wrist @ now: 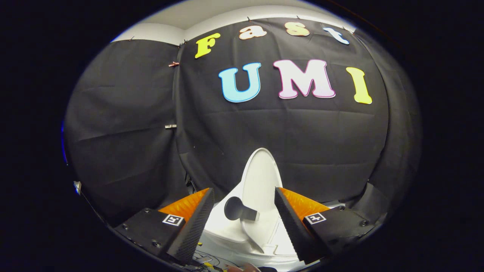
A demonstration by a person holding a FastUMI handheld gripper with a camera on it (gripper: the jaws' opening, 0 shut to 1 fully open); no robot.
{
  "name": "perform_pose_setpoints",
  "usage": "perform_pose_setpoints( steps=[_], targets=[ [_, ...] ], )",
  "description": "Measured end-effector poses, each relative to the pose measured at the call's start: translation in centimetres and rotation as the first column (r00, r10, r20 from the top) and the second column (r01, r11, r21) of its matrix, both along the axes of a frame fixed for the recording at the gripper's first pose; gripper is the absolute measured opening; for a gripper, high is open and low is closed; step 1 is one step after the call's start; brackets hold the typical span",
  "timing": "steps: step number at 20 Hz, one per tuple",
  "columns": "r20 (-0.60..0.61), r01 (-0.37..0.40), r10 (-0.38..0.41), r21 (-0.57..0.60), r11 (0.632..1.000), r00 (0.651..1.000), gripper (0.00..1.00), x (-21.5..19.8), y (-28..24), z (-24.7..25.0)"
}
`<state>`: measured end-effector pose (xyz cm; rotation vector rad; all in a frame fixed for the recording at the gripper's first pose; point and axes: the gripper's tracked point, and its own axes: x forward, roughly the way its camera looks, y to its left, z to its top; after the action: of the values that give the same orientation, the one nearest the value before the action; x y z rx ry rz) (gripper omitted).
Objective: Open the toilet lid.
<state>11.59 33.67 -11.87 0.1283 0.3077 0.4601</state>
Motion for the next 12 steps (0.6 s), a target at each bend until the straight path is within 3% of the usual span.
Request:
perform_pose_setpoints(
  steps=[7, 12],
  targets=[
    [0.131, 0.057, -0.061, 0.032, 0.998, 0.99, 0.99, -2.3, -6.3, 7.1],
    [0.234, 0.155, -0.156, 0.025, 0.988, 0.96, 0.99, -4.1, -13.1, 11.1]
  ],
)
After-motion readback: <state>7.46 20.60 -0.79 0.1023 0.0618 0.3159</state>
